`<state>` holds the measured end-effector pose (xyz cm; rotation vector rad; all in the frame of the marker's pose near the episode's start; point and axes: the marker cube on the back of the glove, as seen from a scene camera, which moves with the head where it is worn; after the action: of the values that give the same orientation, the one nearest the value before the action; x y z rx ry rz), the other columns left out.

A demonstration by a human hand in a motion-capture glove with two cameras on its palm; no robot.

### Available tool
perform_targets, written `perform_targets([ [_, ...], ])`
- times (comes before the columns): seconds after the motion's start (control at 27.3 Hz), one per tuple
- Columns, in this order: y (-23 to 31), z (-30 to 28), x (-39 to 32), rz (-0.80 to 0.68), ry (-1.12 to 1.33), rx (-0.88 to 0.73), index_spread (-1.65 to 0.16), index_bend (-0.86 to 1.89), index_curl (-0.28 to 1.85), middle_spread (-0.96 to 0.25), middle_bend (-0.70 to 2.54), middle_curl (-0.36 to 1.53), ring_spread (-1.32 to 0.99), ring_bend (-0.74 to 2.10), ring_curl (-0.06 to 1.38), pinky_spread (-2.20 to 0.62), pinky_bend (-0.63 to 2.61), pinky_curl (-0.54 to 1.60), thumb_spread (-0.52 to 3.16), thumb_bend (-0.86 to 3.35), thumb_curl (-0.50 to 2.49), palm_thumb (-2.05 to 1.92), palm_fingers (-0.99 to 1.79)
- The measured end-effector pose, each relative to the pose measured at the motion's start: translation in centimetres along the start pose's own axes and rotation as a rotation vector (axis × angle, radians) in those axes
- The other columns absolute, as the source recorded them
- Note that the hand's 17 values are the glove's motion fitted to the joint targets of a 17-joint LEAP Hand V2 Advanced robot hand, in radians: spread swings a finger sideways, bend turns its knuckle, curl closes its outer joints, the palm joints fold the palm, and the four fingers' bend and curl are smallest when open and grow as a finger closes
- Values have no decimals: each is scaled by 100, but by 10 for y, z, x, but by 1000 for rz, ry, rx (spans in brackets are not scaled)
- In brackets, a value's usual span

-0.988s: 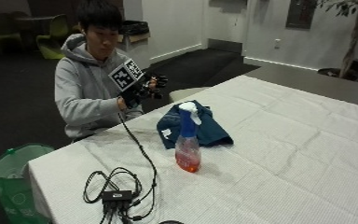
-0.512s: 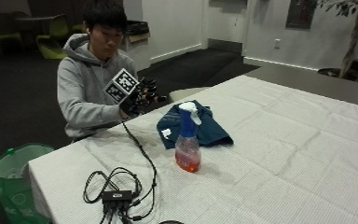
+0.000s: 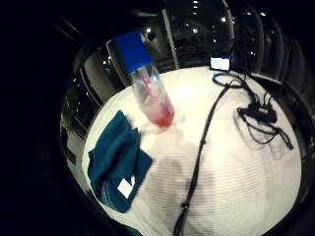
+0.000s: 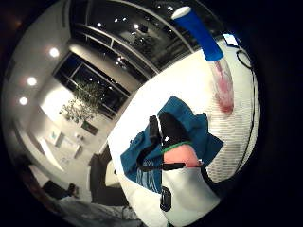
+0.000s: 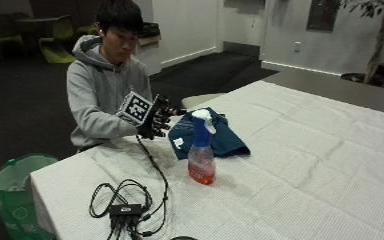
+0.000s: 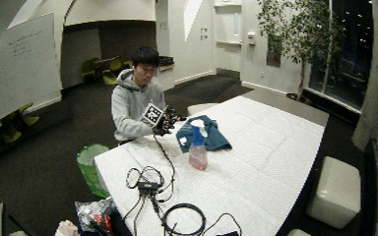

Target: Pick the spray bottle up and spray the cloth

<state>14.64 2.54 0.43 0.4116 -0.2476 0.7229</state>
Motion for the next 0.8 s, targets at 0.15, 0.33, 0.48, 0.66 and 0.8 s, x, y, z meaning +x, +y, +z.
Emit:
perform_targets([
  [0.15,-9,15,10,90,-33,22,-26,9,14,11,23,33,11,38,31,26,60,37,102,-3,41,67,0],
  [0.33,-26,28,21,183,-47,85,-26,9,14,12,23,33,12,40,32,26,62,37,102,-2,41,67,-1],
  [0.48,-24,38,28,183,-73,-12,-26,9,13,13,24,34,13,41,32,26,63,37,102,-2,41,68,-1],
  [0.66,-35,49,37,252,-116,-35,-26,9,13,13,24,34,13,42,31,26,64,37,102,-2,41,68,-3],
  [0.8,-43,58,42,285,-138,-22,-26,9,13,13,23,34,13,42,31,25,65,37,102,-2,41,68,-3],
])
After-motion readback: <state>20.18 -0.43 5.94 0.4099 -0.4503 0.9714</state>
